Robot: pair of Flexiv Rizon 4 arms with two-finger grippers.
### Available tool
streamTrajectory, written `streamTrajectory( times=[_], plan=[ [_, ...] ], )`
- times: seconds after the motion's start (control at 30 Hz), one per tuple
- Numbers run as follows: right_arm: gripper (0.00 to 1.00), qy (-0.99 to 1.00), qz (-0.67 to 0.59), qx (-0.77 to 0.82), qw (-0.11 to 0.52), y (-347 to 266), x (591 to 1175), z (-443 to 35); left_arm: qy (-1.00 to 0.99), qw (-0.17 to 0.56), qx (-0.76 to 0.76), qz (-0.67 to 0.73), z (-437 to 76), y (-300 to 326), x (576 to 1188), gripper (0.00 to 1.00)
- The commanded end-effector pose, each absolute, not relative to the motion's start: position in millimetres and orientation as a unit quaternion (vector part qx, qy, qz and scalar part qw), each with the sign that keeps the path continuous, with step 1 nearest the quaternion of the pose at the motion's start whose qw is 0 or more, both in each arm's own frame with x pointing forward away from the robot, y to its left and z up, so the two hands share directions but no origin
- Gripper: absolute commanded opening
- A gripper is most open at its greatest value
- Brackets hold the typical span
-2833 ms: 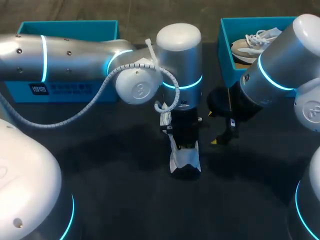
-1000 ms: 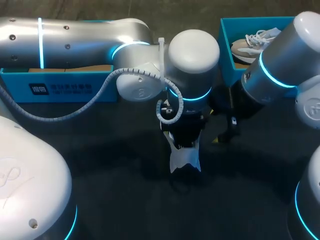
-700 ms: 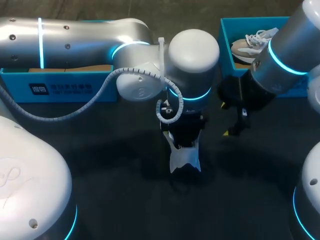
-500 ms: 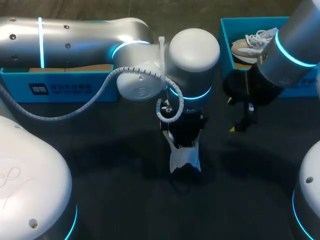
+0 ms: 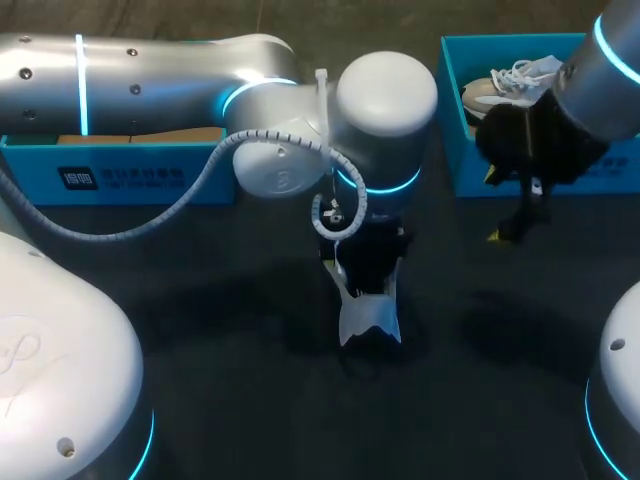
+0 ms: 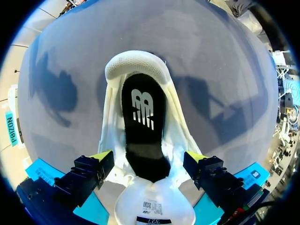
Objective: Take the shoe out of the shoebox, open the shoe tongue, remove and reinsert the insole, then place the shoe into the shoebox
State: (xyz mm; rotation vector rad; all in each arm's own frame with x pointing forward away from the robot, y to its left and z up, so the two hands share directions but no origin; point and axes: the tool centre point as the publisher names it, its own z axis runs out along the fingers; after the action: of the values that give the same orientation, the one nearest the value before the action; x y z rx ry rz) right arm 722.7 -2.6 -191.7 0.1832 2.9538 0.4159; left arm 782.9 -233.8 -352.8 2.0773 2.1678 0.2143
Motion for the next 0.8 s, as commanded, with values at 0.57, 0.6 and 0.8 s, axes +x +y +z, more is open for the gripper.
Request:
streamTrajectory(
  times=[0.57,0.6,0.8],
  plan=[
    [1.00,0.987,0.117,0.080,0.073,-45.7,691.6,-182.3,0.725,0.076,0.682,0.065,-335.9,-237.0,794.1,1.00],
    [1.00,0.987,0.113,0.084,0.074,-49.3,689.1,-180.8,0.725,0.077,0.682,0.064,-335.2,-237.7,794.2,1.00],
    [1.00,0.985,0.112,0.097,0.085,-63.3,680.6,-173.6,0.722,0.078,0.686,0.050,-320.8,-237.4,794.8,1.00]
  ],
)
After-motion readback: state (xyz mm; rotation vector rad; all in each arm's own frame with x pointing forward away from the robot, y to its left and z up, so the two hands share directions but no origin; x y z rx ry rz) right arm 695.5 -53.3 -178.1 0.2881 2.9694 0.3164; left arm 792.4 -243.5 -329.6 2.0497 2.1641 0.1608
